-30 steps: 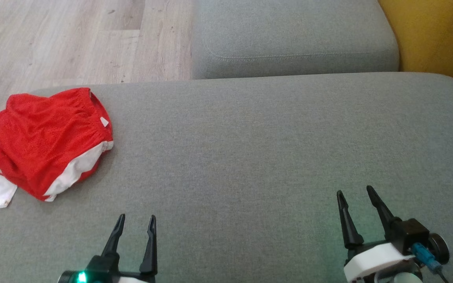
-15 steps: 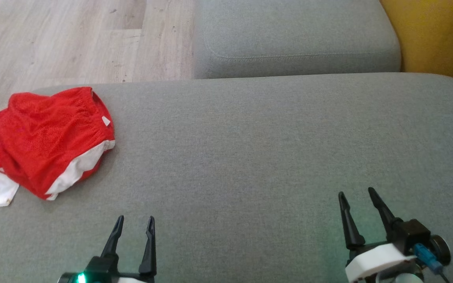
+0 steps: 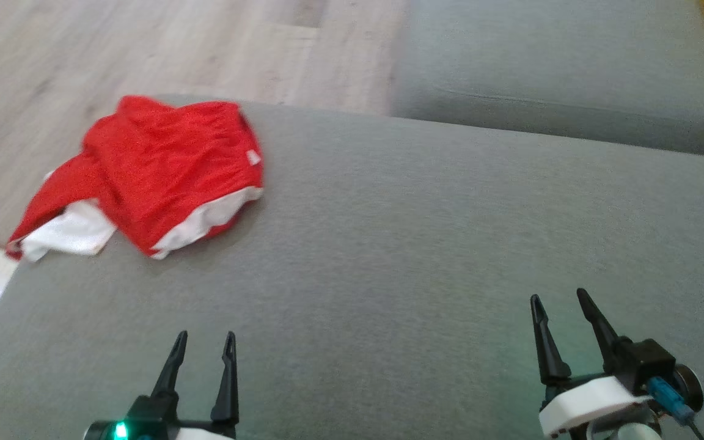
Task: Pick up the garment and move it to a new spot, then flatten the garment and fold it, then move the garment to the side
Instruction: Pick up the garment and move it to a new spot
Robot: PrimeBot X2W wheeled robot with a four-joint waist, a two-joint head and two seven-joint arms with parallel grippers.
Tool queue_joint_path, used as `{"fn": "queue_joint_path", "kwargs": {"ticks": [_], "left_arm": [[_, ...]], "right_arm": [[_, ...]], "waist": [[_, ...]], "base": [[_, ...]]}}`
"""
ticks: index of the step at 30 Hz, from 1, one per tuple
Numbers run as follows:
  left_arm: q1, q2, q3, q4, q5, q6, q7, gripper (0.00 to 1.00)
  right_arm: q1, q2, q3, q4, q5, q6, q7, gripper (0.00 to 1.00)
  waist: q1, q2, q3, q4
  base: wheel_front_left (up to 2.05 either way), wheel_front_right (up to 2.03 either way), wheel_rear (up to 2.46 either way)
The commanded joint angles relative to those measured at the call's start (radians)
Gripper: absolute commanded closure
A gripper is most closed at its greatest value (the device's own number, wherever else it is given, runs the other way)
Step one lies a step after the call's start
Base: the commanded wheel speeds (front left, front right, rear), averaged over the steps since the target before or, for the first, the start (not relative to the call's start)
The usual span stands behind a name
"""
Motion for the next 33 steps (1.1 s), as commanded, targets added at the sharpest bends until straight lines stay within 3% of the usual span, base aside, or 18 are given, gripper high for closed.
{"fn": "queue_joint_path", "kwargs": {"ticks": [1, 9, 18, 24, 33], "left_arm": [[-0.057, 0.013, 0.040, -0.037, -0.001, 0.006, -0.011, 0.00], [-0.058, 0.021, 0.050, -0.053, -0.008, 0.010, -0.011, 0.00], [-0.077, 0.057, 0.073, -0.068, -0.019, 0.004, -0.011, 0.00], [-0.187, 0.146, 0.114, -0.132, -0.018, -0.014, 0.022, 0.00], [-0.514, 0.319, 0.164, -0.186, -0.032, -0.088, 0.170, 0.00]], "right_arm": [[-0.040, -0.009, 0.026, -0.036, 0.011, 0.008, -0.011, 0.00], [-0.053, -0.009, 0.034, -0.037, 0.019, 0.008, -0.011, 0.00], [-0.066, -0.009, 0.036, -0.041, 0.018, 0.008, -0.011, 0.00], [-0.069, -0.009, 0.025, -0.059, 0.004, 0.008, -0.011, 0.00], [-0.102, -0.009, 0.016, -0.081, -0.056, 0.008, -0.011, 0.00]], "waist": [[0.0000, 0.0000, 0.009, 0.074], [0.0000, 0.0000, 0.017, 0.147], [0.0000, 0.0000, 0.030, 0.161], [0.0000, 0.0000, 0.046, 0.134], [0.0000, 0.0000, 0.146, 0.058]], "base": [[0.00, 0.00, 0.00], [0.00, 0.00, 0.00], [0.00, 0.00, 0.00], [0.00, 0.00, 0.00], [0.00, 0.00, 0.00]]}}
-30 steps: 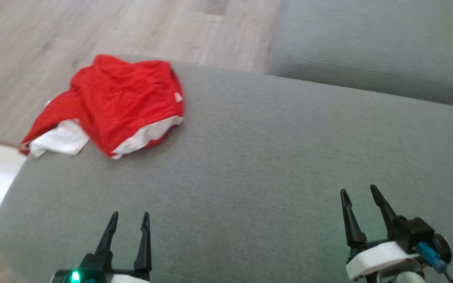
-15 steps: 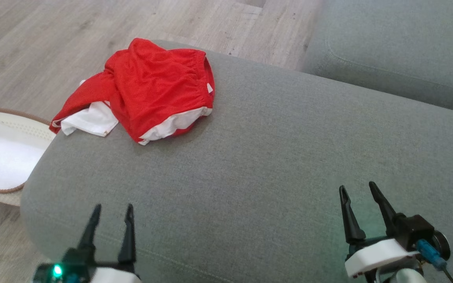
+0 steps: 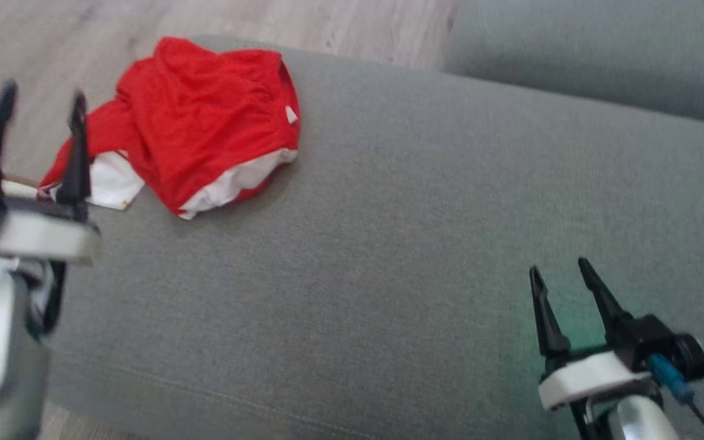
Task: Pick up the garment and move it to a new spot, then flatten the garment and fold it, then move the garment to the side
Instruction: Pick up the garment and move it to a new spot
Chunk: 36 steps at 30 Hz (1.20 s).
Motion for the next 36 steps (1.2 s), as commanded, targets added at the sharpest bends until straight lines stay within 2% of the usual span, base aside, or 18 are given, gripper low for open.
{"fn": "queue_joint_path", "kwargs": {"ticks": [1, 4, 8, 12, 15, 23, 29, 30, 31, 32, 33, 34, 36], "left_arm": [[-0.102, 0.049, 0.033, -0.012, -0.020, -0.015, 0.028, 0.00], [-0.194, 0.081, -0.011, 0.051, -0.045, -0.041, 0.105, 0.00], [-0.278, 0.097, -0.096, 0.160, -0.118, -0.055, 0.213, 0.00], [-0.312, 0.141, -0.246, 0.242, -0.182, -0.057, 0.297, 0.00], [-0.331, 0.160, -0.318, 0.292, -0.251, -0.057, 0.321, 0.00], [-0.363, 0.194, -0.413, 0.430, -0.347, -0.057, 0.375, 0.00], [-0.396, 0.195, -0.426, 0.548, -0.384, -0.057, 0.385, 0.00], [-0.398, 0.192, -0.429, 0.565, -0.389, -0.057, 0.387, 0.08], [-0.402, 0.194, -0.434, 0.581, -0.393, -0.057, 0.384, 0.47], [-0.407, 0.196, -0.439, 0.594, -0.395, -0.057, 0.375, 0.65], [-0.414, 0.197, -0.442, 0.607, -0.395, -0.057, 0.364, 0.95], [-0.421, 0.199, -0.444, 0.619, -0.393, -0.057, 0.353, 1.00], [-0.438, 0.208, -0.454, 0.642, -0.383, -0.057, 0.331, 1.00]], "right_arm": [[-0.074, -0.009, 0.020, -0.041, -0.014, 0.008, -0.011, 0.00], [-0.104, -0.009, 0.028, -0.049, -0.032, 0.008, -0.011, 0.00], [-0.141, -0.009, 0.036, -0.053, -0.052, 0.008, -0.009, 0.00], [-0.167, -0.009, 0.040, -0.056, -0.064, 0.008, -0.008, 0.00], [-0.180, -0.009, 0.034, -0.059, -0.074, 0.008, -0.006, 0.00], [-0.213, -0.009, 0.032, -0.074, -0.098, 0.008, 0.000, 0.00], [-0.226, -0.009, 0.032, -0.087, -0.112, 0.008, 0.005, 0.00], [-0.226, -0.009, 0.032, -0.087, -0.112, 0.008, 0.006, 0.00], [-0.227, -0.009, 0.032, -0.088, -0.112, 0.008, 0.006, 0.00], [-0.227, -0.009, 0.031, -0.088, -0.111, 0.008, 0.007, 0.00], [-0.227, -0.009, 0.030, -0.088, -0.110, 0.008, 0.006, 0.00], [-0.227, -0.009, 0.029, -0.086, -0.110, 0.008, 0.006, 0.00], [-0.226, -0.009, 0.025, -0.083, -0.108, 0.008, 0.006, 0.00]], "waist": [[-0.0001, 0.0000, 0.055, -0.039], [-0.0001, 0.0000, 0.105, -0.067], [-0.0001, 0.0000, 0.163, -0.099], [-0.0001, 0.0000, 0.215, -0.130], [-0.0001, 0.0000, 0.251, -0.148], [-0.0001, 0.0000, 0.319, -0.186], [-0.0001, 0.0000, 0.349, -0.207], [-0.0001, 0.0000, 0.350, -0.209], [-0.0001, 0.0000, 0.351, -0.212], [-0.0001, 0.0000, 0.350, -0.214], [-0.0001, 0.0000, 0.349, -0.215], [-0.0001, 0.0000, 0.346, -0.216], [-0.0001, 0.0000, 0.339, -0.218]], "base": [[0.00, 0.00, 0.00], [0.00, 0.00, 0.00], [0.00, 0.00, 0.00], [0.00, 0.00, 0.00], [0.00, 0.00, 0.00], [0.00, 0.00, 0.00], [0.00, 0.00, 0.00], [0.00, 0.00, 0.00], [0.00, 0.00, 0.00], [0.00, 0.00, 0.00], [0.00, 0.00, 0.00], [0.00, 0.00, 0.00], [0.00, 0.00, 0.00]]}}
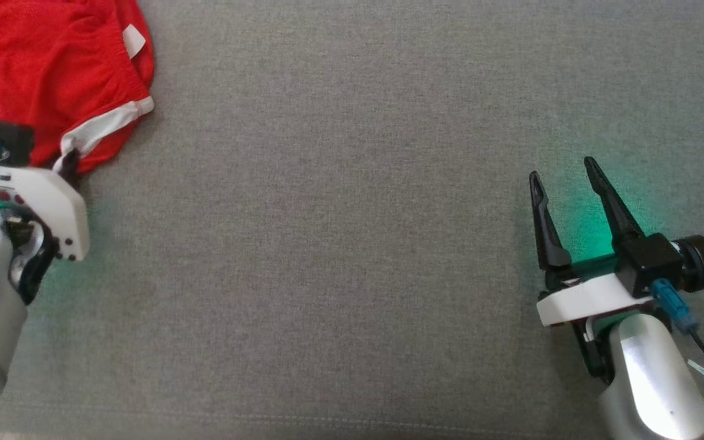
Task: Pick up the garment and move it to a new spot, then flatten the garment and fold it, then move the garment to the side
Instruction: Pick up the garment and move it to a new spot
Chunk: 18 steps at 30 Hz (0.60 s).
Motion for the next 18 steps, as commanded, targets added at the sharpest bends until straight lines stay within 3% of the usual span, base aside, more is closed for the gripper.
{"fn": "queue_joint_path", "kwargs": {"ticks": [1, 10, 18], "left_arm": [[-0.054, 0.072, 0.030, 0.003, 0.016, 0.004, -0.031, 1.00], [-0.168, 0.093, 0.012, 0.011, 0.087, 0.023, -0.147, 1.00], [-0.250, 0.109, -0.031, -0.041, 0.133, 0.015, -0.176, 1.00]], "right_arm": [[-0.013, -0.004, 0.018, -0.028, -0.002, 0.008, 0.001, 0.00], [0.003, -0.004, 0.012, 0.001, 0.030, 0.008, -0.007, 0.00], [0.036, -0.004, 0.009, 0.039, 0.080, 0.008, -0.014, 0.00]], "waist": [[0.0000, 0.0000, -0.010, 0.000], [0.0000, 0.0000, -0.100, 0.015], [0.0000, 0.0000, -0.219, 0.012]], "base": [[0.00, 0.00, 0.00], [0.00, 0.00, 0.00], [0.00, 0.00, 0.00]]}}
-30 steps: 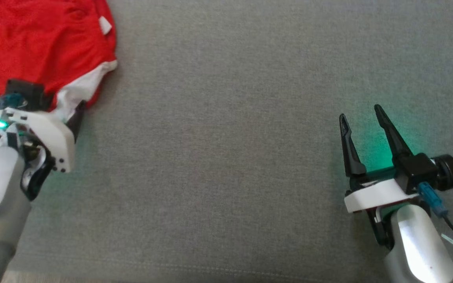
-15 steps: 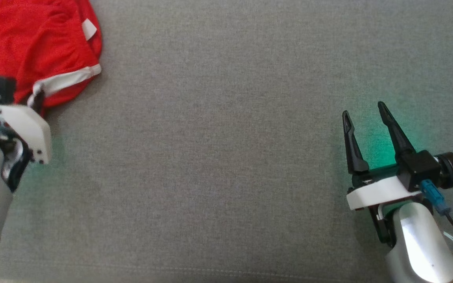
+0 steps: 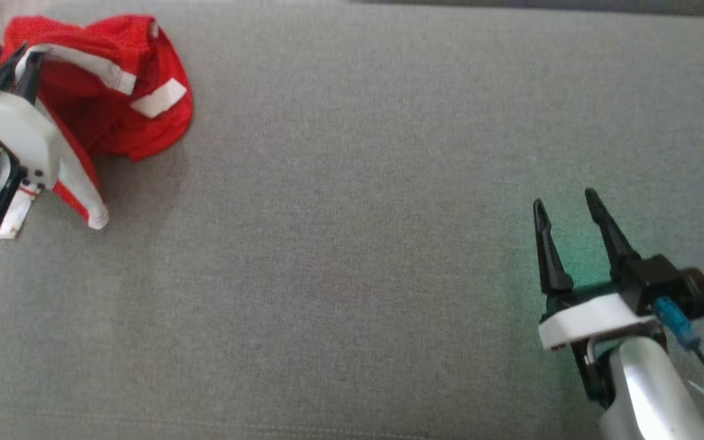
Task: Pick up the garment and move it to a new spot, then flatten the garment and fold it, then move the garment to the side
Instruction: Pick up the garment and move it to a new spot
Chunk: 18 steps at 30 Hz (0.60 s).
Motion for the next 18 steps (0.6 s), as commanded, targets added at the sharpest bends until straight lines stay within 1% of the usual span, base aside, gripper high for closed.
{"fn": "queue_joint_path", "kwargs": {"ticks": [1, 11, 15, 18], "left_arm": [[-0.076, 0.064, 0.031, -0.042, 0.010, 0.004, -0.018, 1.00], [-0.087, 0.052, -0.004, -0.159, 0.002, -0.002, -0.037, 1.00], [-0.115, 0.039, -0.025, -0.213, 0.016, -0.003, -0.033, 1.00], [-0.142, 0.013, -0.045, -0.257, 0.024, -0.004, -0.029, 1.00]], "right_arm": [[0.002, -0.004, 0.018, -0.021, 0.011, 0.008, -0.010, 0.00], [0.039, -0.004, -0.004, -0.015, 0.039, 0.008, -0.011, 0.00], [0.046, -0.004, -0.005, -0.017, 0.051, 0.008, -0.011, 0.00], [0.050, -0.004, -0.004, -0.016, 0.061, 0.008, -0.011, 0.00]], "waist": [[0.0001, 0.0000, -0.040, -0.005], [0.0001, 0.0000, -0.113, -0.021], [0.0001, 0.0000, -0.138, -0.049], [0.0001, 0.0000, -0.155, -0.081]], "base": [[0.00, 0.00, 0.00], [0.00, 0.00, 0.00], [0.00, 0.00, 0.00], [0.00, 0.00, 0.00]]}}
